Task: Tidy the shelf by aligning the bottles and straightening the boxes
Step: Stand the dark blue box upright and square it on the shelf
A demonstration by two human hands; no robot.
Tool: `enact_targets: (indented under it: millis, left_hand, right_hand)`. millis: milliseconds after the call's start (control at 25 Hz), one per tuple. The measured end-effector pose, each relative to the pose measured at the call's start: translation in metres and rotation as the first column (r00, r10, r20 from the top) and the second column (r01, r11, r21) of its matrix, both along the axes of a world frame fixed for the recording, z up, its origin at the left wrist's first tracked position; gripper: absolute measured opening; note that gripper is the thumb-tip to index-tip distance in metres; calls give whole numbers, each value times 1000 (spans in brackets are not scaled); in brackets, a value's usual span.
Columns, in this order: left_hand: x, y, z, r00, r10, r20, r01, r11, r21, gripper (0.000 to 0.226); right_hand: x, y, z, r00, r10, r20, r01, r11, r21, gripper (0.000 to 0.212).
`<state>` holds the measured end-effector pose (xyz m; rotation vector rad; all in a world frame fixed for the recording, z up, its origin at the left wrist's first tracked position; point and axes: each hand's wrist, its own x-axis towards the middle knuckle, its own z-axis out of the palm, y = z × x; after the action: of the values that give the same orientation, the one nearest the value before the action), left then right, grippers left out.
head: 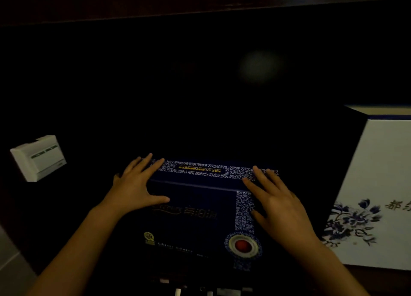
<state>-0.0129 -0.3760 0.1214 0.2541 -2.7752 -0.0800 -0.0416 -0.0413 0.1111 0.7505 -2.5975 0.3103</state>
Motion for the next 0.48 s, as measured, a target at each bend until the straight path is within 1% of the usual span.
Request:
enact_targets:
  millis: [120, 240, 480]
  left_hand:
    - [5, 6, -3, 997, -12, -73, 14, 1000, 28, 101]
    - [11, 15, -6, 992, 22, -122, -18, 999, 36, 96]
    - [23, 49, -14, 982, 103, -158, -108, 994, -26, 94]
  right_hand:
    - [3, -2, 0, 999, 28, 32, -26, 998, -56, 72]
    - [-4, 7, 3, 998, 36, 43, -34, 997, -62, 73]
    - [-26, 30, 9, 995, 55, 85, -52, 998, -40, 77]
